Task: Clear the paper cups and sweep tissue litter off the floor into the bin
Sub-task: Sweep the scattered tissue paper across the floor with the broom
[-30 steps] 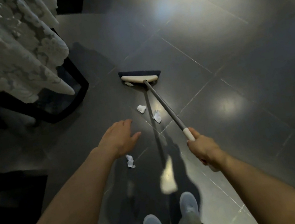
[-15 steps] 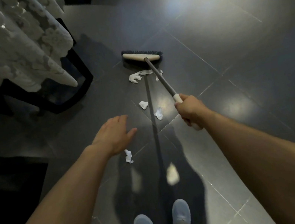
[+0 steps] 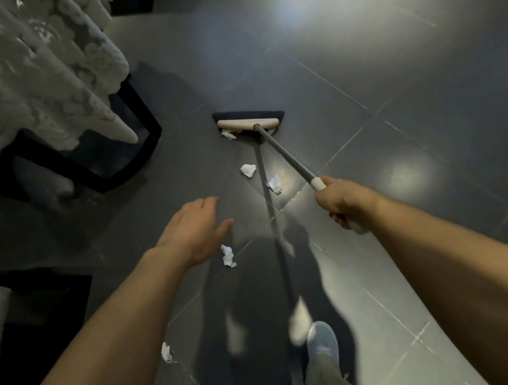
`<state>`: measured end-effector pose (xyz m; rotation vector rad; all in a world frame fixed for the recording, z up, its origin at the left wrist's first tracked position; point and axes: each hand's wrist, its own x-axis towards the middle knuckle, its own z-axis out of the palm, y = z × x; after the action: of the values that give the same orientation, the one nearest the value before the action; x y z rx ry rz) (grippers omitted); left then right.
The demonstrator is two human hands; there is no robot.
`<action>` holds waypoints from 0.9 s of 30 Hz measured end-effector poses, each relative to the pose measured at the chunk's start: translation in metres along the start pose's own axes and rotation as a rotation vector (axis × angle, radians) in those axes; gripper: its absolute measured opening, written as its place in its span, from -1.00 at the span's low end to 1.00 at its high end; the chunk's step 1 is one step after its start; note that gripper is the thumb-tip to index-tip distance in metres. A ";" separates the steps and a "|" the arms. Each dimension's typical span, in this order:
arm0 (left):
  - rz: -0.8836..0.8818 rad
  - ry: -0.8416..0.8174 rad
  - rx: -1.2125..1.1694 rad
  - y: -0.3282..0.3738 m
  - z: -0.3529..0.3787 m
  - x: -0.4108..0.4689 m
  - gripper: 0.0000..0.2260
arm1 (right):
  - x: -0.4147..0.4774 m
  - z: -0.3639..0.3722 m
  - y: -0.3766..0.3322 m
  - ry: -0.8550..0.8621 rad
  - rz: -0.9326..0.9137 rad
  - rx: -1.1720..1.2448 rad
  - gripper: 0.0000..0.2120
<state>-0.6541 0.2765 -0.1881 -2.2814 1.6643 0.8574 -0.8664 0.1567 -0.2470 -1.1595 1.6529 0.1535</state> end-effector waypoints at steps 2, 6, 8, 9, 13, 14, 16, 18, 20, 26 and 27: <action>0.025 -0.017 0.009 -0.004 0.012 -0.020 -0.48 | -0.020 0.014 0.022 -0.002 0.013 0.015 -0.45; 0.085 -0.051 0.059 -0.021 0.044 -0.063 -0.48 | -0.069 0.057 0.071 0.010 0.016 0.032 -0.47; 0.124 -0.074 0.080 -0.029 0.061 -0.086 -0.49 | -0.095 0.084 0.098 0.016 0.018 0.016 -0.47; 0.141 -0.070 0.095 -0.033 0.070 -0.097 -0.50 | -0.105 0.097 0.111 0.013 0.021 0.019 -0.48; 0.188 -0.072 0.125 -0.040 0.098 -0.137 -0.51 | -0.146 0.140 0.161 0.016 0.064 0.134 -0.48; 0.198 -0.076 0.133 -0.041 0.105 -0.145 -0.51 | -0.156 0.150 0.173 0.015 0.081 0.162 -0.48; 0.208 -0.095 0.155 -0.044 0.120 -0.161 -0.47 | -0.176 0.168 0.199 0.002 0.095 0.183 -0.52; 0.207 -0.108 0.172 -0.045 0.133 -0.174 -0.44 | -0.191 0.183 0.227 0.008 0.106 0.189 -0.54; 0.215 -0.110 0.170 -0.045 0.145 -0.186 -0.46 | -0.206 0.195 0.253 0.016 0.115 0.180 -0.53; 0.235 -0.111 0.167 -0.039 0.164 -0.212 -0.51 | -0.242 0.213 0.301 0.042 -0.007 0.131 -0.51; 0.233 -0.107 0.162 -0.039 0.164 -0.214 -0.51 | -0.245 0.210 0.300 0.049 -0.012 0.139 -0.51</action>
<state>-0.7167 0.5401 -0.2105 -1.9296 1.9011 0.8394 -0.9556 0.5880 -0.2703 -1.0753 1.6722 0.0024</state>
